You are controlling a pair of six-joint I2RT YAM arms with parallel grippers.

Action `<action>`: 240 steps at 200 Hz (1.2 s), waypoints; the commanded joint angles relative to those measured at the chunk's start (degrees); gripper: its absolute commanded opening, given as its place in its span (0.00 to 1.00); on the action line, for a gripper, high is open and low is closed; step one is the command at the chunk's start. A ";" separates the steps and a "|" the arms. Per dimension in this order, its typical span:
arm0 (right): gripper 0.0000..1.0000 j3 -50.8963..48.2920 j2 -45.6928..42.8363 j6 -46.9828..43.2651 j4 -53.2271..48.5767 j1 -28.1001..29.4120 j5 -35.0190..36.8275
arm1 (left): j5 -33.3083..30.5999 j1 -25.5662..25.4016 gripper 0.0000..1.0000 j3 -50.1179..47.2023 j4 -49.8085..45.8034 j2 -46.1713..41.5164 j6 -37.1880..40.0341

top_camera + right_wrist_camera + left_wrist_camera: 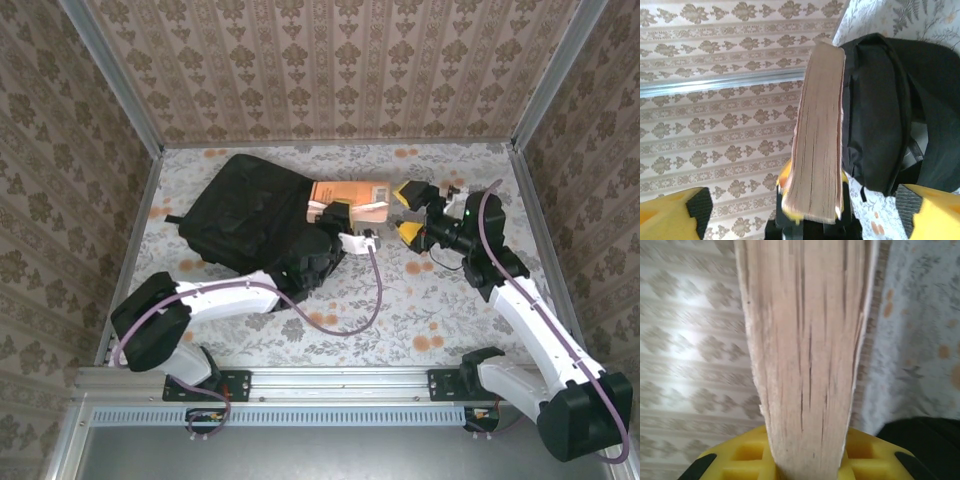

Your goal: Pack the student bag

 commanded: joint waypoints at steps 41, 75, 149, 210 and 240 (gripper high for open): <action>0.94 -0.95 3.98 4.65 13.90 2.26 -3.04 | -0.40 -4.71 0.00 -1.50 28.61 2.64 19.37; 0.77 -2.22 3.33 3.16 16.60 2.00 -3.04 | 0.04 -4.89 0.00 -2.56 28.42 2.19 19.90; 0.66 -0.68 2.93 -0.68 17.50 -0.73 -3.70 | 1.12 -5.85 0.00 -4.16 27.83 2.38 19.63; 0.25 0.58 3.47 -1.05 18.85 -1.21 -6.09 | 1.64 -6.19 0.12 -4.90 27.69 2.38 18.87; 0.00 0.62 1.85 -4.62 13.64 -1.57 -5.21 | 0.73 -6.04 0.52 -4.45 25.04 2.65 17.49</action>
